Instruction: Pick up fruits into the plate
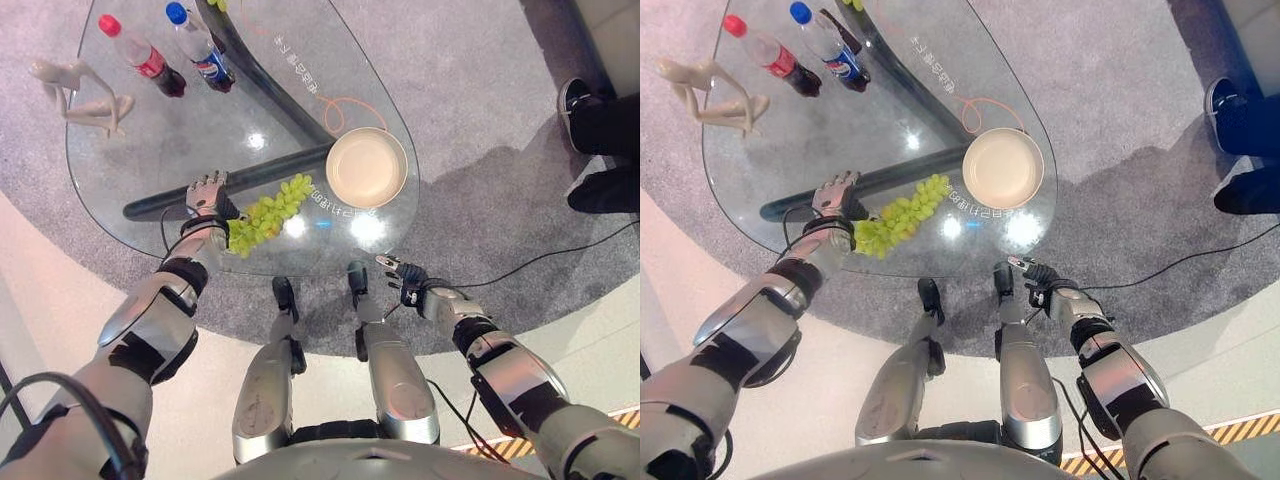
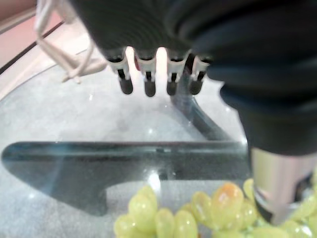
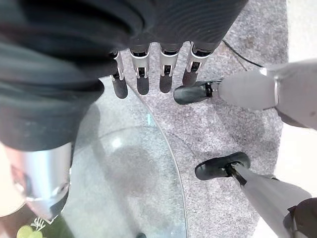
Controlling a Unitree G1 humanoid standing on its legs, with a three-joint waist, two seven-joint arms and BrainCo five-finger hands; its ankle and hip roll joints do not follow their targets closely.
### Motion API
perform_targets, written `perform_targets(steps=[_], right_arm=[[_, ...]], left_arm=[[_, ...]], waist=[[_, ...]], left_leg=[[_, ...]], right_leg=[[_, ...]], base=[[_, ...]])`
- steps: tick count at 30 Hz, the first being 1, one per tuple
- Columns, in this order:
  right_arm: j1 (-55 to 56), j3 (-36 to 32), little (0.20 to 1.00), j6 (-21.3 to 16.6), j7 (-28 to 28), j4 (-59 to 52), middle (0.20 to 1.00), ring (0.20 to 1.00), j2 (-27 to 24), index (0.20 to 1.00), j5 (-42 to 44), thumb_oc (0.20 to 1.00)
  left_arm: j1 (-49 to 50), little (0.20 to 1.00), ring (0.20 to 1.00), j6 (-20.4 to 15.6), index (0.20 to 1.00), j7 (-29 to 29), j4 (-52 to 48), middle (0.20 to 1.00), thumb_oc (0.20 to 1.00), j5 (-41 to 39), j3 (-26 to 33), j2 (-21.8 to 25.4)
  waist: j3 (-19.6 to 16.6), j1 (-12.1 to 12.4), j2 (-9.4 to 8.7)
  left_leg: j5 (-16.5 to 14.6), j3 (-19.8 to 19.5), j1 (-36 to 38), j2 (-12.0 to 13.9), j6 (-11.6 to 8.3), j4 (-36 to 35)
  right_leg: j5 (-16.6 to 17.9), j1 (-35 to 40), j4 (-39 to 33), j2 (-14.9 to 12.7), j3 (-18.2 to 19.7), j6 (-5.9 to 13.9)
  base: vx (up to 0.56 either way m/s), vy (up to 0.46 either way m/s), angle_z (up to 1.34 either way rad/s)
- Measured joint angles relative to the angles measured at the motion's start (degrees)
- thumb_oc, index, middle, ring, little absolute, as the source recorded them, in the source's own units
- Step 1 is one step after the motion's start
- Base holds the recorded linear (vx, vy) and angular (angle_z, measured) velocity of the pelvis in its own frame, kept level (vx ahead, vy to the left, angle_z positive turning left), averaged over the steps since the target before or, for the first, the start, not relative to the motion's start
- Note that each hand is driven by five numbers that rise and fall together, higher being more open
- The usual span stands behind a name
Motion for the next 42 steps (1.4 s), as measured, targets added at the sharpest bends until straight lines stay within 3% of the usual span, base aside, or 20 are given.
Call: perform_targets(steps=[3,10,14,25,26,27,42], right_arm=[[5.3,-0.7,1.000,-4.9,3.4,-0.8,1.000,1.000,-1.3,1.000,-0.8,1.000],[10.3,-0.4,1.000,-8.7,5.4,-3.4,1.000,1.000,-1.7,1.000,-1.7,1.000],[10.0,-0.4,1.000,-9.9,5.3,-5.8,1.000,1.000,-1.7,1.000,-1.5,1.000],[9.0,-0.4,1.000,-11.0,4.7,-7.5,1.000,1.000,-1.4,1.000,2.9,1.000],[9.0,-0.4,1.000,-11.1,4.7,-7.7,1.000,1.000,-1.4,1.000,2.9,1.000],[9.0,-0.4,1.000,-11.1,4.7,-7.8,1.000,1.000,-1.4,1.000,3.1,1.000],[9.0,-0.3,1.000,-11.7,5.5,-8.9,1.000,1.000,-1.3,1.000,5.0,1.000]], left_arm=[[0.7,1.000,1.000,1.9,1.000,0.1,0.9,1.000,1.000,0.0,-0.2,0.0],[0.3,1.000,1.000,4.5,1.000,1.7,3.9,1.000,1.000,0.0,-1.2,-1.5],[-0.3,1.000,1.000,5.1,1.000,1.7,4.9,1.000,1.000,0.1,-1.2,-3.3],[-3.8,1.000,1.000,8.6,1.000,2.5,7.6,1.000,1.000,-1.0,-1.2,-4.4],[-4.3,0.881,0.881,9.1,0.881,2.6,8.0,0.881,0.881,-1.2,-1.2,-4.4],[-4.7,0.200,0.200,9.7,0.200,2.6,8.3,0.200,0.200,-1.2,-1.2,-4.5],[-5.9,0.200,0.200,9.6,0.200,5.2,9.4,0.200,0.200,-1.1,-1.7,-4.2]], waist=[[0.1,-0.9,-0.24],[0.2,-4.4,-0.45],[0.2,-5.7,-0.46],[0.0,-5.8,-1.35],[0.1,-5.8,-1.59],[0.0,-5.9,-1.87],[-0.6,-5.9,-3.40]], left_leg=[[0.1,1.3,-1.6,-0.4,0.09,0.0],[0.4,3.0,-5.7,0.0,0.27,0.8],[0.3,2.9,-7.6,0.6,0.15,2.4],[0.3,3.0,-12.8,0.7,0.19,5.0],[0.3,3.0,-13.3,0.7,0.19,5.3],[0.3,3.0,-13.5,0.7,0.19,5.3],[0.2,2.8,-14.3,0.6,0.25,5.4]], right_leg=[[0.0,-2.8,1.2,-0.2,1.5,0.01],[-0.2,-8.5,3.7,0.5,3.6,0.22],[-0.2,-10.2,4.8,0.9,3.7,0.22],[-0.4,-16.2,8.4,1.0,4.2,0.50],[-0.4,-16.6,8.5,1.0,4.2,0.50],[-0.4,-16.8,8.5,1.0,4.3,0.50],[-0.2,-17.5,8.7,0.8,4.2,0.22]], base=[[-0.05,-0.003,-0.20],[-0.04,-0.044,-0.14],[-0.02,-0.068,-0.03],[-0.01,-0.039,0.00],[0.00,-0.031,-0.01],[0.01,-0.036,-0.01],[0.00,-0.005,0.00]])
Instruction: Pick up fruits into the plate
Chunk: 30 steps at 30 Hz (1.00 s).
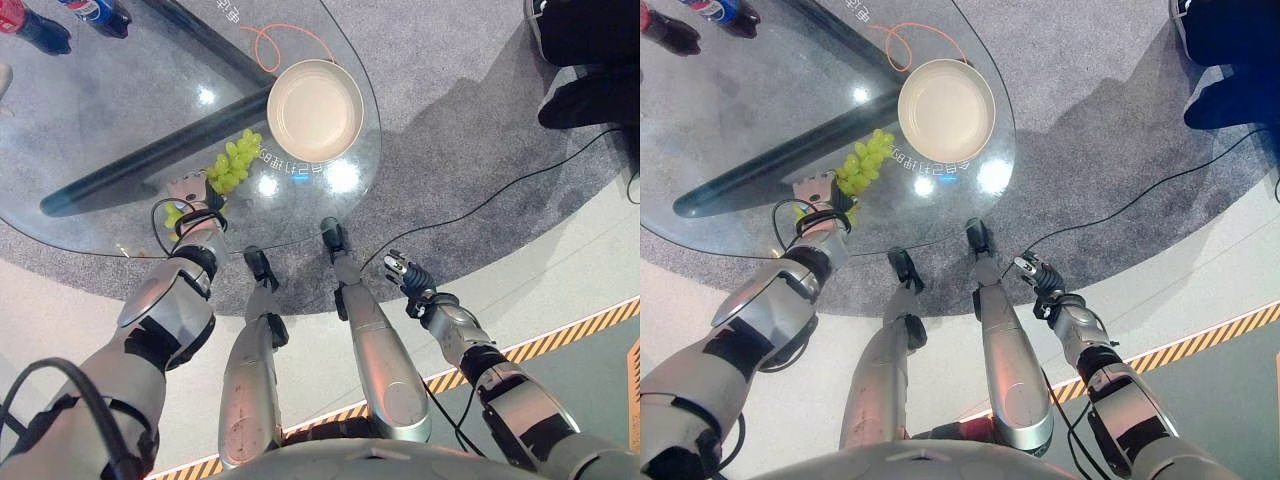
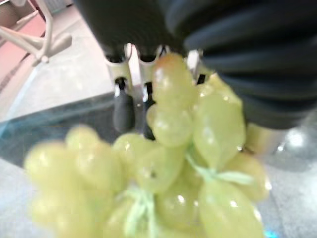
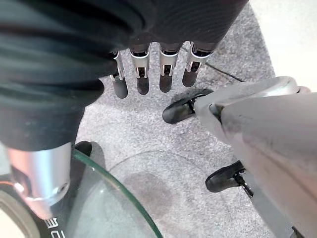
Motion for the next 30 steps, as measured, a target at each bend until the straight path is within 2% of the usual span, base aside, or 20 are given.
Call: perform_targets(steps=[4,12,16,17,20,23,28,30], right_arm=[[0.0,0.0,1.000,0.0,0.2,-0.2,1.000,1.000,0.0,1.000,0.0,1.000],[0.1,0.0,1.000,-0.1,0.4,-0.2,1.000,1.000,0.2,1.000,0.0,1.000],[0.7,-0.1,1.000,-0.4,0.4,-0.2,1.000,1.000,0.3,1.000,-0.2,1.000],[1.1,-0.1,1.000,-0.4,0.4,-0.4,1.000,1.000,0.3,1.000,-0.3,1.000],[2.6,-0.3,1.000,-0.6,0.4,-1.4,1.000,1.000,0.3,1.000,-0.7,1.000],[4.1,-1.9,1.000,-1.0,0.4,-3.6,1.000,1.000,0.3,1.000,-1.3,1.000],[6.8,-3.3,1.000,-1.1,0.4,-8.2,1.000,1.000,0.2,1.000,-2.3,1.000],[8.4,-3.9,1.000,-1.2,0.3,-10.2,1.000,1.000,0.1,1.000,-2.3,1.000]], left_arm=[[0.1,0.200,0.200,-0.4,0.200,0.1,0.0,0.200,0.200,0.0,0.1,0.1],[3.7,0.200,0.200,-7.1,0.200,0.5,-0.3,0.200,0.200,-4.4,1.0,0.0],[7.1,0.200,0.200,-11.8,0.200,0.6,-2.7,0.200,0.200,-8.4,3.4,0.0],[8.9,0.200,0.200,-13.4,0.200,0.5,-4.8,0.200,0.200,-10.0,5.7,0.2],[11.6,0.200,0.200,-16.2,0.200,0.4,-7.5,0.200,0.200,-13.0,7.6,0.8],[13.6,0.200,0.200,-18.8,0.200,0.2,-12.3,0.200,0.200,-15.7,8.4,3.4],[17.5,0.200,0.200,-20.5,0.200,-2.0,-22.2,0.200,0.200,-17.8,12.4,6.0],[20.2,0.200,0.200,-20.9,0.200,-2.5,-25.0,0.200,0.200,-18.0,13.0,6.2]], waist=[[0.0,0.0,0.00],[0.0,0.4,-0.02],[0.0,0.9,0.05],[0.0,1.3,0.06],[0.0,2.6,0.15],[-1.0,3.5,0.79],[-2.0,5.1,1.47],[-4.7,5.4,2.52]], left_leg=[[0.1,-0.2,0.3,0.0,0.07,0.0],[0.1,-0.8,5.4,0.0,0.07,-0.4],[0.5,-1.4,10.0,0.1,-0.25,-2.2],[0.9,-1.5,12.2,0.1,-0.27,-3.2],[0.8,-2.0,16.7,0.3,-0.75,-5.1],[1.0,-2.7,18.3,0.2,-0.89,-5.9],[0.9,-3.6,21.8,0.2,-0.61,-5.9],[0.6,-4.2,21.8,0.2,-0.63,-5.9]], right_leg=[[0.0,0.3,0.3,-0.1,-0.2,-0.01],[0.0,5.9,-0.6,-0.1,-0.6,0.03],[0.0,10.9,-2.5,-0.2,-1.4,0.01],[0.1,12.9,-3.0,-0.1,-1.9,-0.06],[0.0,17.7,-5.0,-0.2,-2.6,-0.07],[0.1,20.0,-6.4,-0.2,-3.3,-0.13],[0.1,24.7,-8.0,-0.5,-4.4,-0.18],[0.1,25.3,-8.7,-0.5,-5.0,-0.17]], base=[[0.01,0.007,0.01],[0.02,0.042,0.04],[0.04,0.067,0.07],[0.05,0.053,0.07],[0.08,0.097,0.09],[0.05,0.064,0.11],[0.07,0.048,0.11],[0.09,0.027,0.12]])
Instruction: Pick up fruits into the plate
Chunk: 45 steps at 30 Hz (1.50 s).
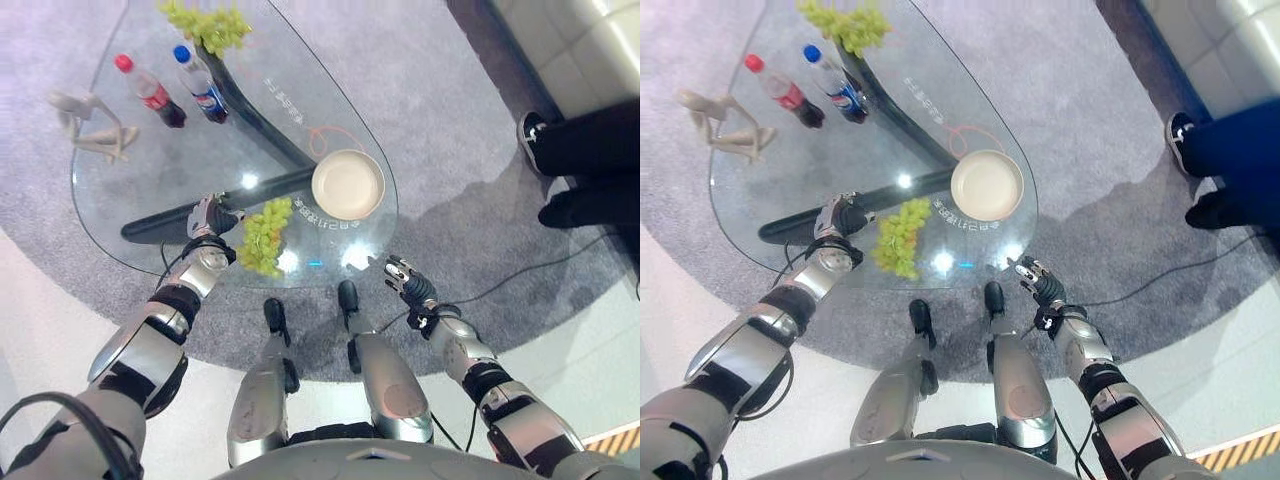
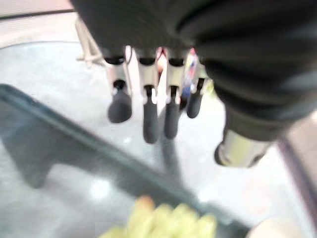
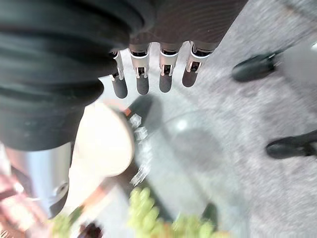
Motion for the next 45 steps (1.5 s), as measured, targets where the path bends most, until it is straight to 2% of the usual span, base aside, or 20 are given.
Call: perform_targets(steps=[4,8,9,10,16,22,27,29,33,41,45], right_arm=[[2.7,-0.2,1.000,-0.1,-0.2,-2.8,1.000,1.000,0.0,1.000,-0.1,1.000],[4.6,-0.4,1.000,0.3,-0.7,-4.3,1.000,1.000,0.0,1.000,-0.9,1.000],[5.0,-0.5,1.000,0.4,-0.9,-4.3,1.000,1.000,0.1,1.000,-1.2,1.000],[5.6,-0.8,1.000,0.7,-1.1,-4.3,1.000,1.000,0.0,1.000,-1.3,1.000],[7.7,-1.4,1.000,2.1,-1.2,-4.3,1.000,1.000,0.0,1.000,-2.2,1.000],[5.5,0.0,1.000,2.1,-1.5,-3.1,1.000,1.000,-0.1,1.000,-2.1,1.000],[1.9,1.1,1.000,2.1,-1.6,-0.8,1.000,1.000,-0.1,1.000,-1.9,1.000],[0.4,1.5,1.000,2.0,-1.6,0.8,1.000,1.000,-0.2,1.000,-1.7,1.000],[-2.5,1.8,1.000,1.7,-1.4,1.0,1.000,1.000,-0.2,1.000,-0.4,1.000],[-3.7,2.8,1.000,1.4,-1.3,0.9,1.000,1.000,-0.2,1.000,0.9,1.000],[-4.3,2.8,1.000,0.8,-1.3,0.1,1.000,1.000,-0.2,1.000,2.7,1.000]], left_arm=[[5.0,0.200,0.200,-0.1,0.200,-1.3,-2.8,0.200,0.200,0.0,1.9,0.0],[9.6,0.200,0.200,-0.2,0.200,-3.2,-6.3,0.200,0.200,0.0,4.0,0.0],[10.3,0.457,0.457,-0.2,0.457,-3.4,-6.4,0.457,0.457,0.1,4.0,0.0],[10.8,1.000,1.000,0.0,1.000,-3.8,-6.5,1.000,1.000,0.2,4.0,-0.1],[12.1,1.000,1.000,2.9,1.000,-4.3,-6.5,1.000,1.000,3.6,3.8,-0.1],[9.1,1.000,1.000,4.9,1.000,-3.2,-2.2,1.000,1.000,4.4,0.9,0.0],[1.3,1.000,1.000,6.2,1.000,-3.0,3.3,1.000,1.000,4.4,-1.6,-0.3],[-1.8,1.000,1.000,6.7,1.000,-2.9,6.9,1.000,1.000,4.4,-4.0,-0.5],[-6.6,1.000,1.000,8.5,1.000,-2.4,11.6,1.000,1.000,4.3,-4.2,-1.0],[-11.7,1.000,1.000,11.1,1.000,-1.4,18.8,1.000,1.000,3.9,-6.3,-4.2],[-13.2,1.000,1.000,12.3,1.000,-1.3,20.7,1.000,1.000,3.1,-7.4,-5.4]], waist=[[-4.1,0.7,1.21],[-5.8,1.2,1.33],[-6.1,1.1,1.30],[-6.1,1.1,1.30],[-6.1,0.9,1.29],[-5.9,0.4,1.02],[0.5,-1.0,-0.27],[2.0,-1.5,-0.40],[5.4,-2.7,-0.41],[5.6,-4.9,-0.41],[5.6,-5.8,-0.42]], left_leg=[[-0.7,-0.2,1.6,0.0,-0.32,0.0],[-1.4,-0.4,3.7,0.1,-0.64,0.0],[-1.4,-0.4,3.8,0.2,-0.66,0.0],[-1.4,-0.4,4.3,0.2,-0.67,0.0],[-1.5,0.0,4.9,0.2,-0.69,0.0],[-0.7,2.3,0.2,0.0,-0.22,0.0],[-0.4,3.8,-1.0,0.3,-0.45,0.0],[-0.6,4.5,-1.9,0.5,-0.62,0.3],[-0.7,5.0,-4.2,1.0,-0.83,1.3],[-1.0,6.4,-8.2,1.2,-1.14,2.1],[-1.2,7.6,-12.1,1.0,-0.87,3.5]], right_leg=[[0.0,2.6,-1.7,0.0,-0.3,0.01],[0.0,5.1,-2.8,0.0,-0.4,0.01],[0.0,5.3,-2.8,0.0,-0.4,0.03],[-0.1,5.9,-3.2,0.0,-0.4,0.08],[-0.2,6.4,-3.5,0.1,-0.1,0.26],[0.6,-0.3,-1.5,0.5,2.1,-0.14],[0.8,-2.7,-0.4,1.0,3.7,-0.27],[0.8,-4.0,0.0,1.3,4.4,-0.29],[1.1,-6.9,1.4,1.8,4.8,-0.64],[1.0,-11.9,2.9,2.3,6.4,-0.65],[0.9,-17.0,5.4,2.3,7.9,-0.46]], base=[[0.09,0.008,0.06],[0.12,-0.007,0.01],[0.16,-0.032,0.00],[0.14,-0.030,0.00],[0.01,-0.015,-0.03],[-0.08,-0.052,-0.22],[-0.06,-0.077,-0.14],[-0.05,-0.069,-0.18],[-0.04,-0.065,-0.11],[-0.05,-0.058,-0.11],[-0.06,-0.039,-0.14]])
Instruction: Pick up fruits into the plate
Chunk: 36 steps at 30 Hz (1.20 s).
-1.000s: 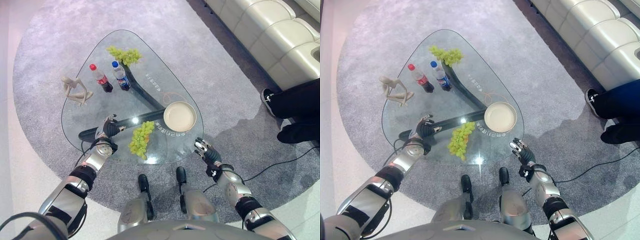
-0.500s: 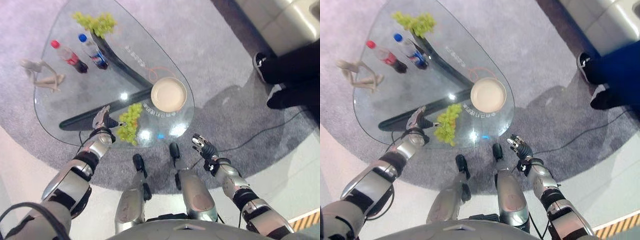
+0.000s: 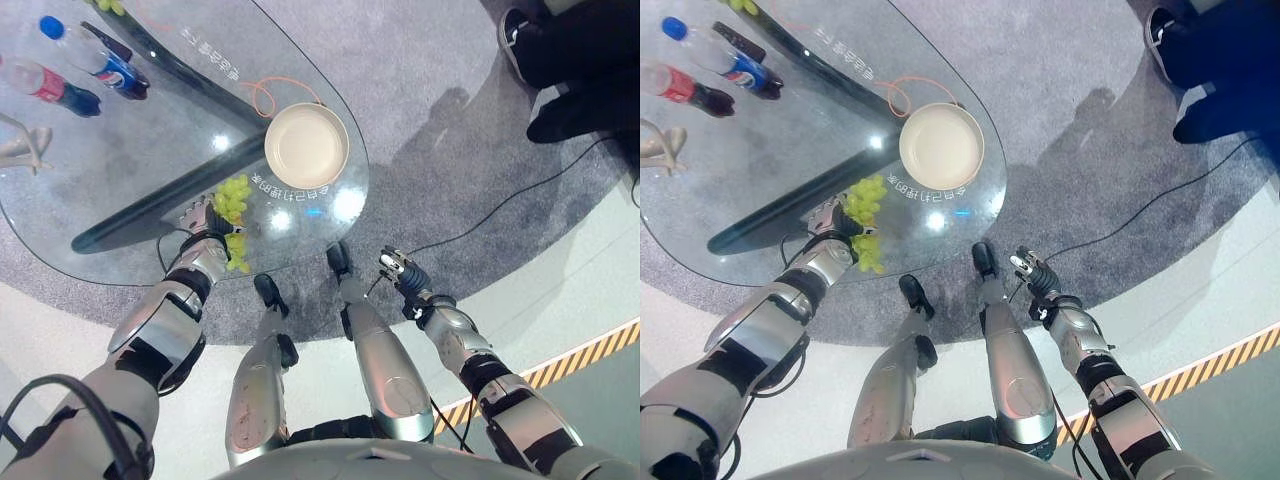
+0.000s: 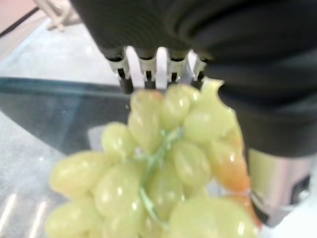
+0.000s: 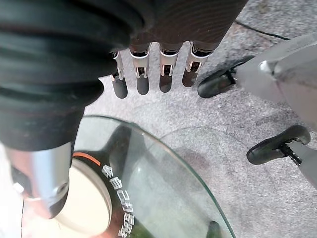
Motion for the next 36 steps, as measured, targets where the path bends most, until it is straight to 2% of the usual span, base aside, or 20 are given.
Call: perform_targets(steps=[8,14,15,16,17,18,22,36], right_arm=[[-0.1,0.1,1.000,-0.1,-0.2,-1.5,1.000,1.000,-0.1,1.000,1.6,1.000],[-0.1,0.1,1.000,-1.6,0.1,-2.4,1.000,1.000,-0.5,1.000,3.3,1.000],[-0.1,0.1,1.000,-1.8,0.2,-2.4,1.000,1.000,-0.5,1.000,3.7,1.000],[-0.1,0.1,1.000,-2.5,0.3,-2.5,1.000,1.000,-0.5,1.000,4.3,1.000],[-0.1,0.1,1.000,-2.5,0.3,-2.5,1.000,1.000,-0.5,1.000,4.3,1.000],[-0.1,0.1,1.000,-2.9,0.3,-2.7,1.000,1.000,-0.5,1.000,4.4,1.000],[-0.1,1.1,1.000,-3.4,0.3,-4.8,1.000,1.000,-0.5,1.000,5.6,1.000],[-0.2,1.9,1.000,-4.1,0.2,-4.9,1.000,1.000,-0.4,1.000,7.6,1.000]], left_arm=[[-3.0,1.000,1.000,3.1,1.000,1.0,2.1,1.000,1.000,-0.9,-0.5,-1.5],[-5.6,1.000,1.000,6.0,1.000,5.2,2.7,1.000,1.000,-0.8,-1.0,-0.9],[-6.1,0.928,0.928,6.2,0.928,5.7,3.1,0.928,0.928,-0.8,-1.0,-0.8],[-7.1,0.498,0.498,6.8,0.498,7.2,3.2,0.498,0.498,-0.7,-1.0,-0.7],[-7.1,0.498,0.498,6.8,0.498,7.2,3.2,0.498,0.498,-0.7,-1.0,-0.7],[-7.9,0.200,0.200,7.4,0.200,8.7,3.3,0.200,0.200,-0.4,-1.1,-0.3],[-9.9,0.200,0.200,7.6,0.200,11.5,3.3,0.200,0.200,-0.2,-1.7,2.0],[-10.0,0.200,0.200,6.6,0.200,11.1,3.6,0.200,0.200,-0.2,-2.3,2.0]], waist=[[-0.1,-1.6,-0.15],[-0.1,-2.2,-0.18],[-0.1,-2.3,-0.18],[-0.2,-2.3,-0.22],[-0.2,-2.3,-0.22],[-0.2,-2.3,-0.22],[-0.2,-2.5,-0.25],[-0.3,-2.7,-0.46]], left_leg=[[-0.5,1.1,-6.1,-0.3,0.43,2.5],[-1.0,1.5,-10.9,-0.6,0.23,4.3],[-1.1,1.5,-11.4,-0.5,0.20,4.4],[-1.1,1.4,-12.4,-0.6,0.20,4.5],[-1.1,1.4,-12.4,-0.6,0.20,4.5],[-1.1,1.4,-13.4,-0.6,0.20,4.9],[-1.1,1.3,-14.8,-0.5,0.19,5.3],[-1.4,0.6,-14.9,-0.6,0.64,5.8]], right_leg=[[-0.5,-7.3,3.4,0.0,1.7,0.61],[-0.6,-12.4,5.1,-0.1,2.9,0.76],[-0.6,-12.9,5.1,-0.1,2.9,0.76],[-0.5,-13.9,5.2,-0.1,2.9,0.76],[-0.5,-13.9,5.2,-0.1,2.9,0.76],[-0.5,-14.8,5.5,-0.1,2.9,0.73],[-0.5,-16.1,5.6,-0.1,2.9,0.74],[-0.3,-15.8,6.2,-0.3,2.3,0.41]], base=[[-0.07,-0.029,-0.08],[-0.05,-0.039,-0.05],[-0.04,-0.038,0.00],[0.00,0.000,0.00],[-0.04,-0.026,0.02],[-0.03,-0.025,0.01],[-0.01,-0.007,0.00],[0.00,-0.005,0.01]])
